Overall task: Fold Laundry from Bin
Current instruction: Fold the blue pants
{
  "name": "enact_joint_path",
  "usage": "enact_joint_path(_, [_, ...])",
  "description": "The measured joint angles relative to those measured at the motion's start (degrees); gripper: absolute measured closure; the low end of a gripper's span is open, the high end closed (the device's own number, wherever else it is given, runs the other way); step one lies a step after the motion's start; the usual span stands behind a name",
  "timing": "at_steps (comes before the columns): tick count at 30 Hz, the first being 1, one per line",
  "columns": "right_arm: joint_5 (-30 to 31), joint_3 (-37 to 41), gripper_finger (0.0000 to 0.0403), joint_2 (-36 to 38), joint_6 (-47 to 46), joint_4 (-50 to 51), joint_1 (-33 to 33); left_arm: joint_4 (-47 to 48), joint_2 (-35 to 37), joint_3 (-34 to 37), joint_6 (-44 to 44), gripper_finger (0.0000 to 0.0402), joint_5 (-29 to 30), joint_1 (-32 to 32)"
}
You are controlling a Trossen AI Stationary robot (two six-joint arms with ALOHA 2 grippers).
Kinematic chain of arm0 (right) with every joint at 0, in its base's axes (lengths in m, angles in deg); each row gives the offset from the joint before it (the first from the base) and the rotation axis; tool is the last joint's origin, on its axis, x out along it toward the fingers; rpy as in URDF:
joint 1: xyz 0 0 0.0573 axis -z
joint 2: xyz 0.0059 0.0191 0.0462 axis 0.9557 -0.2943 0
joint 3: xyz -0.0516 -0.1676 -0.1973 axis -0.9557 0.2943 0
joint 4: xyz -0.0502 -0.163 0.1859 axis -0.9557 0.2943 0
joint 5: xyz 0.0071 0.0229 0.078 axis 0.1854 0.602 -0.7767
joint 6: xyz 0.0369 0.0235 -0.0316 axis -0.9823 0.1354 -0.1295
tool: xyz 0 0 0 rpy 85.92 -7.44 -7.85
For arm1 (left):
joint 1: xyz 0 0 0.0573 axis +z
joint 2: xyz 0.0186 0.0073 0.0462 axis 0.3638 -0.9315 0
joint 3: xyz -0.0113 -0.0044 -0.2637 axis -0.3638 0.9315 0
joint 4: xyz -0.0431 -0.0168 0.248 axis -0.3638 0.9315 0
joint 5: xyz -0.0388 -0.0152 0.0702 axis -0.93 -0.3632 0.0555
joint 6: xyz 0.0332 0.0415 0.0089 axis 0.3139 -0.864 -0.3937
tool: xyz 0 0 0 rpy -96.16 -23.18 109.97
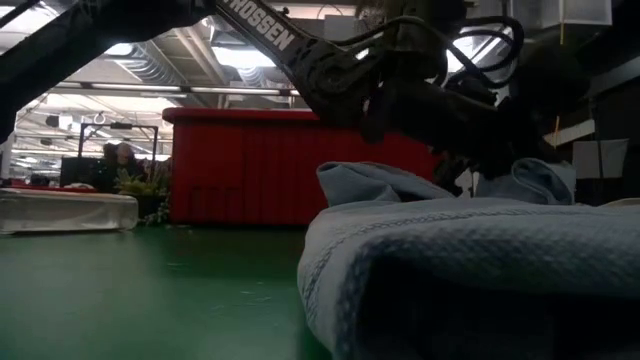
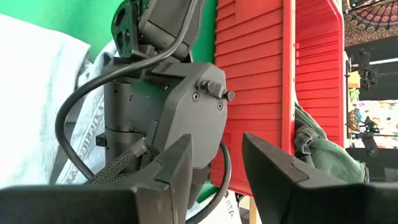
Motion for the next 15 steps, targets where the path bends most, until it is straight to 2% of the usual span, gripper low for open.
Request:
enact_joint_path(6, [-1.7,0.0,0.0262,0.0,0.0,0.1,0.0,-1.8,-1.4,0.0,-0.2,0.0383,-0.1,0.5])
enact_joint_path(12, [-4.2,0.0,0.0262,0.0,-0.5,0.1,0.0,-2.9,-1.5,0.0,2.8,0.0328,-0.1,0.5])
enact_joint_path(15, [-5.4,0.0,0.0262,0.0,-0.5,0.1,0.0,-6.4,-1.5,0.1,4.1,0.0298,-2.9,0.6])
